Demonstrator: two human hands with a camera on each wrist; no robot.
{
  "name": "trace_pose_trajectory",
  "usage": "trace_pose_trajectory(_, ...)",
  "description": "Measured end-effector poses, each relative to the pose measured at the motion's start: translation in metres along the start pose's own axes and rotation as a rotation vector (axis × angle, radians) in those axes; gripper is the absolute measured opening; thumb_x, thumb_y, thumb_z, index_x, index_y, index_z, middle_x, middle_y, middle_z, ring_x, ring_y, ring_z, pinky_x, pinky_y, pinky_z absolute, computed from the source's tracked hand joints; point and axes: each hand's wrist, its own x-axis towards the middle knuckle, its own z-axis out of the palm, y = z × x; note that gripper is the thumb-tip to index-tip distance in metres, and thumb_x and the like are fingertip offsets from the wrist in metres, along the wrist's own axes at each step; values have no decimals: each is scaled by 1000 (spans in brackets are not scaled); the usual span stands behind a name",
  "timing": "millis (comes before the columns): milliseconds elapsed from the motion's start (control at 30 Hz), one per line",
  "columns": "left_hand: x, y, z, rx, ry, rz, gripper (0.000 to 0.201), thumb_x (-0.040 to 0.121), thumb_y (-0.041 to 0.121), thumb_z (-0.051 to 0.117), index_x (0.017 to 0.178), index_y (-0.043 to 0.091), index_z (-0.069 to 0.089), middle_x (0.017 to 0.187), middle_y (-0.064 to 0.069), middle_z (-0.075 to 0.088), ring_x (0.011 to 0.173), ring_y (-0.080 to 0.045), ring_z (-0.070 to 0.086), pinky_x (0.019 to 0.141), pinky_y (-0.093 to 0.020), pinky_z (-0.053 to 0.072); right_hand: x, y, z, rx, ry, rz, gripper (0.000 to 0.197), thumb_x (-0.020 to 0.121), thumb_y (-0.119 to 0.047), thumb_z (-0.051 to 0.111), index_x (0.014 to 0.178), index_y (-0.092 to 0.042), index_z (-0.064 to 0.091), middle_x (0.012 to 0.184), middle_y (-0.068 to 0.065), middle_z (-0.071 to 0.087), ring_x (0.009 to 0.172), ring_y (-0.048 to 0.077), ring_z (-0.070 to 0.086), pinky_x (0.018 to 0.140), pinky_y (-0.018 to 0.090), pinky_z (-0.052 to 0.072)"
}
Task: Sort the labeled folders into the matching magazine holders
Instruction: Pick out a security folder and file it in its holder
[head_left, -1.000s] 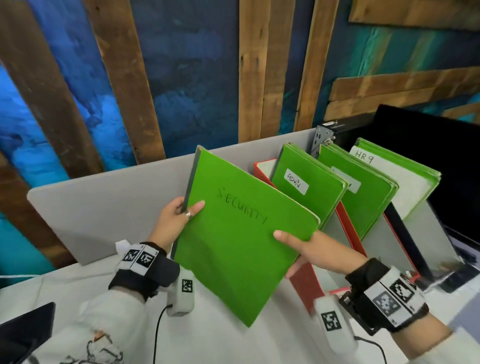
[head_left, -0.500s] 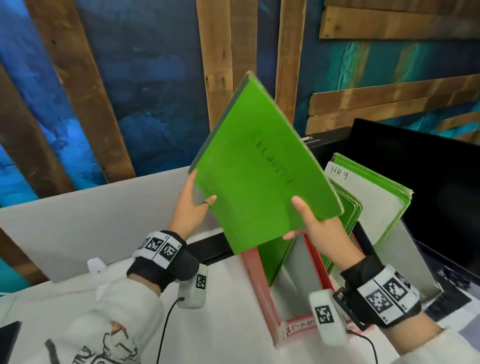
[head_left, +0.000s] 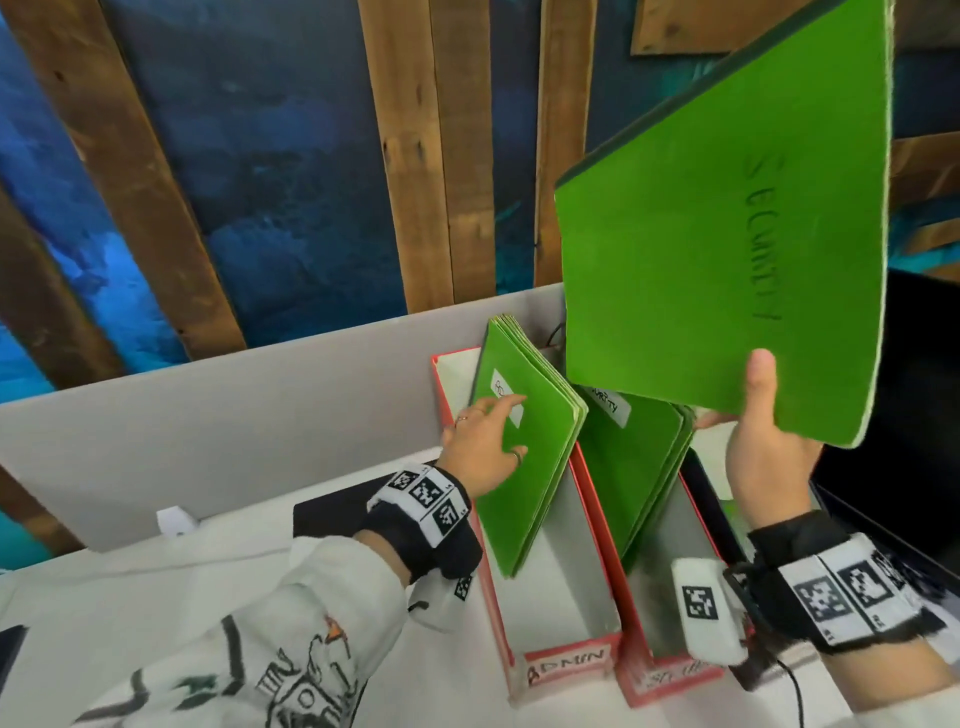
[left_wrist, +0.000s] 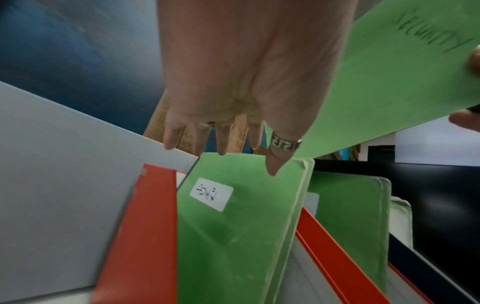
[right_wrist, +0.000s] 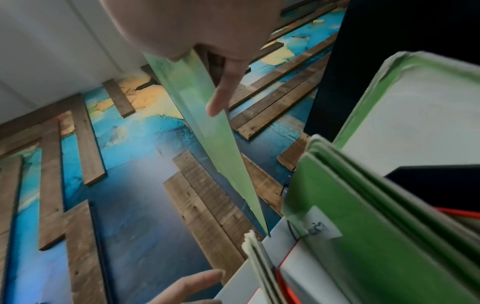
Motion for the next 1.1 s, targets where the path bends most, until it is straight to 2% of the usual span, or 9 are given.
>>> trace_pose_trajectory(167,6,14,18,74,-116,-27,85,85,35,61,141,54,0,154,-14,21,142,-34,24,111,-59,25,7,33,-19,-47,16,-51,31,65,-82,43,86,-63,55,78,-32,61,56,6,55,61,32,51)
trace_pose_trajectory(367,14,33,27,91,-157,-8,90,86,39,61,134,63,-11,157,-17,9,142,-40,19,109,-64,22,3,64,-23,-149,-97,16,77,79,-57,51,133,-2,44,130,11,54,111,12,54,100,20,40)
trace_pose_trajectory(467,19,36,28,95,-163,-11,90,85,39,62,133,64,-10,157,-16,10,142,-39,21,109,-65,22,-2,67,-16,-311,-206,129,75,86,-56,48,106,15,53,95,36,61,87,42,60,79,45,47)
trace_pose_trajectory(567,22,35,28,81,-152,-13,88,85,37,63,134,65,-5,157,-15,14,142,-37,22,108,-65,21,1,79,-6,-503,-314,141,50,92,-45,41,62,-5,45,46,9,39,42,22,37,45,29,32)
trace_pose_trajectory(700,23,33,27,71,-149,-2,88,83,38,64,131,67,-3,157,-11,17,143,-34,21,107,-66,20,17,110,7,-586,-336,171,50,96,-39,42,54,-15,32,46,3,39,41,21,46,40,24,27)
trace_pose_trajectory(833,24,29,28,72,-152,7,89,83,37,65,131,67,-5,157,-10,18,144,-33,20,107,-67,20,28,128,23,-679,-464,195,37,96,-42,40,68,-18,39,58,8,50,67,29,69,34,17,33)
trace_pose_trajectory(900,24,27,28,76,-158,14,92,83,37,65,132,66,-7,158,-10,16,144,-33,19,107,-68,19,31,133,30,-683,-532,237,33,96,-36,43,106,-6,49,66,7,53,65,26,65,40,19,41)
trace_pose_trajectory(967,23,24,27,91,-168,5,95,82,36,66,134,64,-9,158,-10,12,144,-33,18,107,-69,16,30,135,33,-682,-547,199,56,96,-29,47,141,-5,22,66,5,54,56,21,57,45,26,44)
trace_pose_trajectory(1100,23,9,22,147,-105,-109,98,82,35,67,138,58,-10,159,-12,6,145,-35,10,110,-66,10,27,133,34,-651,-470,60,71,94,-17,52,148,-18,5,62,-3,46,48,16,46,46,27,42)
